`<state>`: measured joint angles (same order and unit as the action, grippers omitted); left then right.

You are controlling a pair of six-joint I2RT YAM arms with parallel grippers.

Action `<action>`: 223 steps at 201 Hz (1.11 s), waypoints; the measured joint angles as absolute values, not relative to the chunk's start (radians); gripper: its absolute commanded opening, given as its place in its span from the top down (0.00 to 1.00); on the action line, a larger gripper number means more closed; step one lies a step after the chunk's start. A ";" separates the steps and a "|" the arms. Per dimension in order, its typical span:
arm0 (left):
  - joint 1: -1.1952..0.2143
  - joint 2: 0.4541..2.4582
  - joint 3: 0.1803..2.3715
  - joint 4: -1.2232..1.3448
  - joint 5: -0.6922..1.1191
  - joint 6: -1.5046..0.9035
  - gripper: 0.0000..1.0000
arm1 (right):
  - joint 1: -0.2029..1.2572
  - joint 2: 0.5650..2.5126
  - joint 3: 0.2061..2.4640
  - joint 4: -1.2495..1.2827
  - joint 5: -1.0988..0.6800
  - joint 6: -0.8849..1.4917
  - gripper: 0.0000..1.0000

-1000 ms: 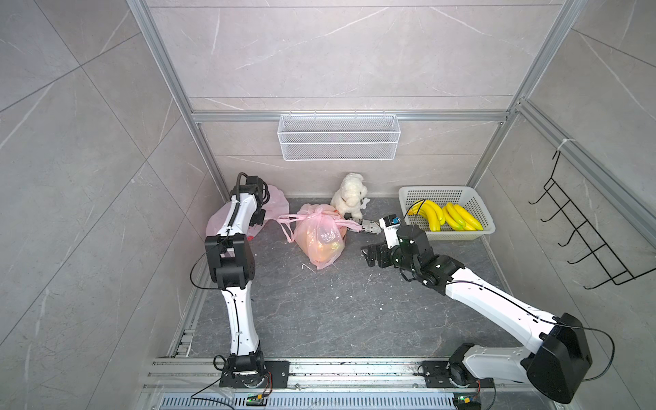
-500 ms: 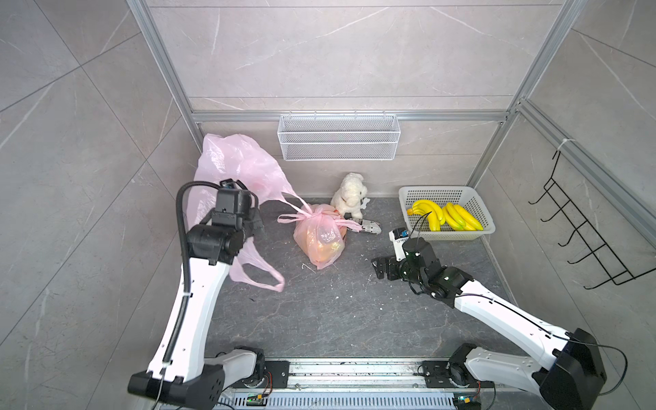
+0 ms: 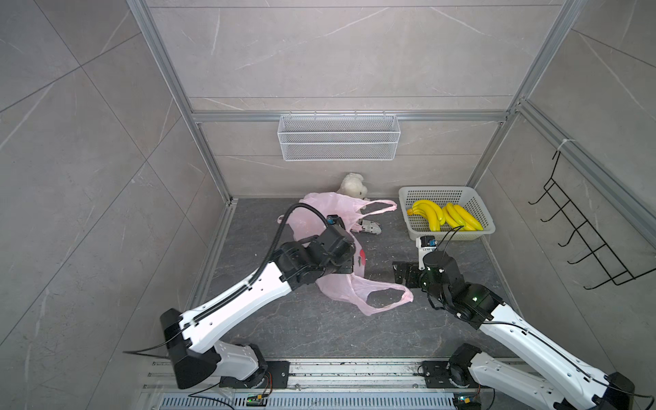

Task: Place the banana into a plastic bag & tie a knot
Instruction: Open the plastic bag.

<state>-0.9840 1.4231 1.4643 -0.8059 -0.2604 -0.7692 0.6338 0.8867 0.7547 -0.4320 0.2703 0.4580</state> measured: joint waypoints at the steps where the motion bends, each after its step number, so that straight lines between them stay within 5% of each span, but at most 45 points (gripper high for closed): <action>1: -0.984 1.429 1.464 -0.803 -0.260 -0.770 1.00 | 0.634 0.885 0.752 -0.434 0.270 0.458 0.00; 77: -0.987 1.725 1.426 -0.654 -0.187 -0.791 1.00 | 0.634 0.875 0.655 -0.418 0.145 0.456 0.02; 223: -0.987 1.694 1.426 -0.665 -0.157 -0.660 0.99 | 0.648 0.907 0.713 -0.350 -0.130 0.244 0.05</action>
<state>-0.9874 1.6943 1.4261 -0.6651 -0.1574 -0.6598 0.6479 0.9066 0.7128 -0.3496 -0.1295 0.2443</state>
